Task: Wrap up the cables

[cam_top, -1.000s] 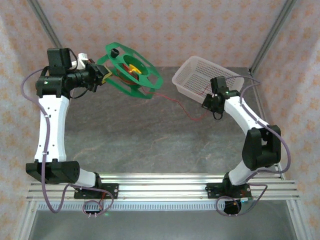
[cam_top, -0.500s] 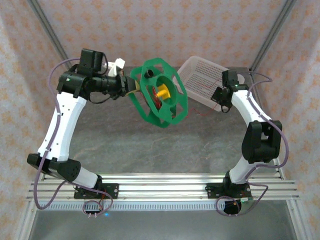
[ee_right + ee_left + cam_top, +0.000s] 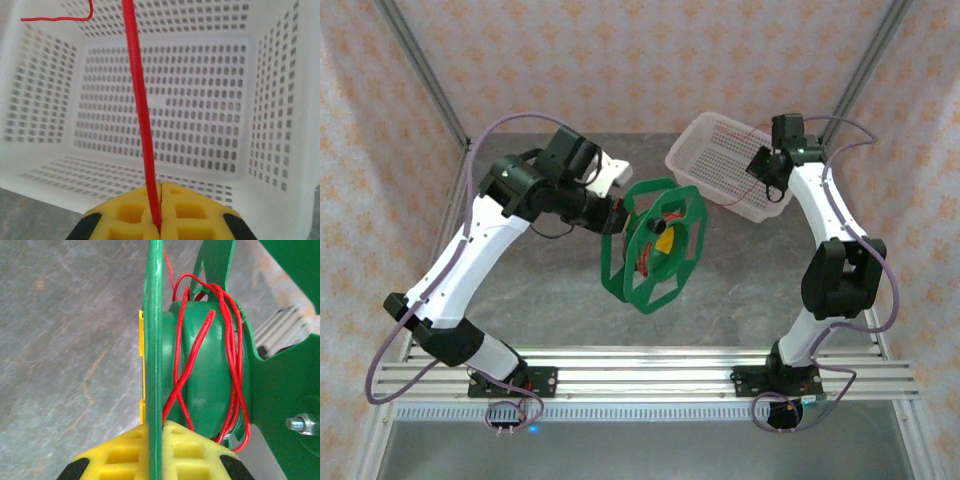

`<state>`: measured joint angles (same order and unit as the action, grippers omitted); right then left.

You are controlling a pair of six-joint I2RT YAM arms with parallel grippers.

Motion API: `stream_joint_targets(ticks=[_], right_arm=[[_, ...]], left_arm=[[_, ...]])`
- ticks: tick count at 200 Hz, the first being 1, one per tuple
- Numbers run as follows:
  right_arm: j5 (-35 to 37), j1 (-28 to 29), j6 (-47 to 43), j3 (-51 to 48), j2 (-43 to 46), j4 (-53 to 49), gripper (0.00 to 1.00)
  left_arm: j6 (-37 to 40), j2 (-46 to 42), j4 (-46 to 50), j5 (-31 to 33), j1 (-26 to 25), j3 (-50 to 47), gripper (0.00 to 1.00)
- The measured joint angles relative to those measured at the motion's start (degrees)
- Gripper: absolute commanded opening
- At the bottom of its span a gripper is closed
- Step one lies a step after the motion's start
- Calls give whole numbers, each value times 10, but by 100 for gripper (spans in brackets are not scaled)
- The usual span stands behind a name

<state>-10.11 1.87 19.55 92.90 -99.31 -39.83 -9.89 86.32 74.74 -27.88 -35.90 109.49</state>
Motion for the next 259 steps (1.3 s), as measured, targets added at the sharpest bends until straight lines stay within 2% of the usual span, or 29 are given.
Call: stream_joint_targets(ticks=[35, 74, 135, 211, 237, 259], right_arm=[[-46, 1, 29, 60, 2, -1, 0], [-116, 12, 91, 35, 23, 46, 0], [-161, 75, 159, 27, 50, 106, 0], [-174, 144, 194, 126, 54, 119, 0], [-178, 168, 196, 126, 64, 129, 0], [-178, 195, 205, 81, 95, 163, 0]], left_arm=[[17, -10, -13, 101, -38, -60, 0], [21, -8, -41, 175, -46, -104, 0], [25, 10, -70, 207, -46, -158, 0], [23, 24, -113, 259, -49, -170, 0], [-5, 44, -113, 285, -42, -151, 0], [-50, 51, -115, 282, -9, -143, 0]])
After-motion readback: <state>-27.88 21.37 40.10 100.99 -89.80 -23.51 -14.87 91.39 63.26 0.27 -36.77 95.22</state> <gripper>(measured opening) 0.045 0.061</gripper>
